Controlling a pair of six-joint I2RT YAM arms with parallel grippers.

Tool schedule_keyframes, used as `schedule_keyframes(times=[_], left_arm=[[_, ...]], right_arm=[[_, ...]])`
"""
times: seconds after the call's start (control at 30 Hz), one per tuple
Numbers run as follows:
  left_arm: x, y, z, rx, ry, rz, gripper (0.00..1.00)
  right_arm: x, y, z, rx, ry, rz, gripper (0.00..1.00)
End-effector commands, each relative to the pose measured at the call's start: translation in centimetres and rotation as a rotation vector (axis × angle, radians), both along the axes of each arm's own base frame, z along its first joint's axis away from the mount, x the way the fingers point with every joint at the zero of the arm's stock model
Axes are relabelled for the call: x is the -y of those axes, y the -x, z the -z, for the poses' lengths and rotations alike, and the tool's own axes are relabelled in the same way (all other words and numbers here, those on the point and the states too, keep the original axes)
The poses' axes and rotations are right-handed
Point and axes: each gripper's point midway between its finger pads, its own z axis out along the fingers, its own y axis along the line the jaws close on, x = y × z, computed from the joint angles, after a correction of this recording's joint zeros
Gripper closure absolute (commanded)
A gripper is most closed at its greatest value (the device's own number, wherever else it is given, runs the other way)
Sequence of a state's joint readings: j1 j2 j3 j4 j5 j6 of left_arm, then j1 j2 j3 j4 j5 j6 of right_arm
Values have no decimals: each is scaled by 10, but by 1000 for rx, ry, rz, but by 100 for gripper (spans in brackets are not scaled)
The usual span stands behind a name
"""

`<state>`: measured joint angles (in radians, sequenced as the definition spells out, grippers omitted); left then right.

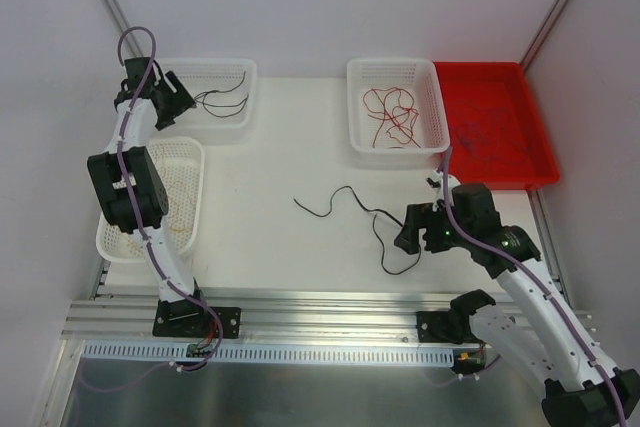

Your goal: Untangle the cables

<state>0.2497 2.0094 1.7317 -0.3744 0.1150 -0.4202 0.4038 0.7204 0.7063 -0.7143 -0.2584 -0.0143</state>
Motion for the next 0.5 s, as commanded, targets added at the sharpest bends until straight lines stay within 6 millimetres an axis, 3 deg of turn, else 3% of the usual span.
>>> schedule_keyframes(times=[0.0, 0.33, 0.47], left_arm=[[7, 14, -19, 18, -21, 36, 26], [11, 30, -8, -33, -18, 25, 27], [16, 29, -30, 13, -18, 34, 27]], right_arm=[[0, 2, -11, 22, -15, 4, 13], [4, 7, -12, 33, -11, 10, 12], [5, 8, -14, 44, -11, 14, 12]])
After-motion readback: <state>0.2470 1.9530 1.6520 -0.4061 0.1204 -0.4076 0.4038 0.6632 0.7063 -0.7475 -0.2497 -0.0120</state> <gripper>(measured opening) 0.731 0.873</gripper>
